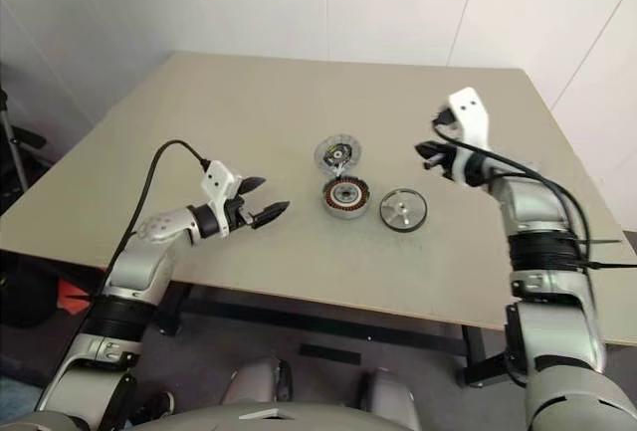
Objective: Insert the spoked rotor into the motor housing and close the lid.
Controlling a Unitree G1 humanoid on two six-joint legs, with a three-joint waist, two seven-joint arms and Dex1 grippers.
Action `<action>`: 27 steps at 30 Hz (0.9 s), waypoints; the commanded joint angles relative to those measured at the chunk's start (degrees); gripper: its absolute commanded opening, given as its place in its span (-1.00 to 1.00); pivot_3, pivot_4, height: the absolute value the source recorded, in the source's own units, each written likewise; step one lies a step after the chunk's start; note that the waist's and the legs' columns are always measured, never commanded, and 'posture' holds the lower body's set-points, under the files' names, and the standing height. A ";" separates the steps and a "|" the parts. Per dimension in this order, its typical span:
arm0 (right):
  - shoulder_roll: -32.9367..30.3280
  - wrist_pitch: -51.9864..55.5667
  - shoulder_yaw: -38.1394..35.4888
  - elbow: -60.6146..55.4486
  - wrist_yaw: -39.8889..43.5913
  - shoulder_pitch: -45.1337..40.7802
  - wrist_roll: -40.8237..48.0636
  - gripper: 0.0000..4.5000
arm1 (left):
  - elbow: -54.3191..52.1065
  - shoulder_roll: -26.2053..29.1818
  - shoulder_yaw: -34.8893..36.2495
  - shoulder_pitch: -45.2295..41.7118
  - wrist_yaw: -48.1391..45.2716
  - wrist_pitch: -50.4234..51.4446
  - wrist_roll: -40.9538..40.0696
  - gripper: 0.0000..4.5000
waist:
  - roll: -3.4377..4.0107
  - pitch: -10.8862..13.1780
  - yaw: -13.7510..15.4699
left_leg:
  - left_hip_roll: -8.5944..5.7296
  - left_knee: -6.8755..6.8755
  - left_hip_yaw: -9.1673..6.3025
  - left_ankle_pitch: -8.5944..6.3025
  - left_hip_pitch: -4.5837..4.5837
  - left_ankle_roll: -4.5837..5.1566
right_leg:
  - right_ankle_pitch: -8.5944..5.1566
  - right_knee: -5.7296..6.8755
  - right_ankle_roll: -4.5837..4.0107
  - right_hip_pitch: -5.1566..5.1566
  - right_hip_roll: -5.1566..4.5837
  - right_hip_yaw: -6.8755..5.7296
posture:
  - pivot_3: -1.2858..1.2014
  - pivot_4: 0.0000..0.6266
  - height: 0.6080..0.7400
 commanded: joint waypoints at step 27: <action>0.79 26.51 -15.54 4.15 -0.27 12.47 21.14 -0.03 | 0.81 0.58 -0.80 -2.46 -2.21 -2.78 0.77 1.00 | 0.19 -0.12 2.37 | 0.02 0.05 0.02 0.02 -0.04 -0.02 | -0.03 -0.02 0.09 -0.04 0.00 -0.02 | 0.03 -1.00 1.00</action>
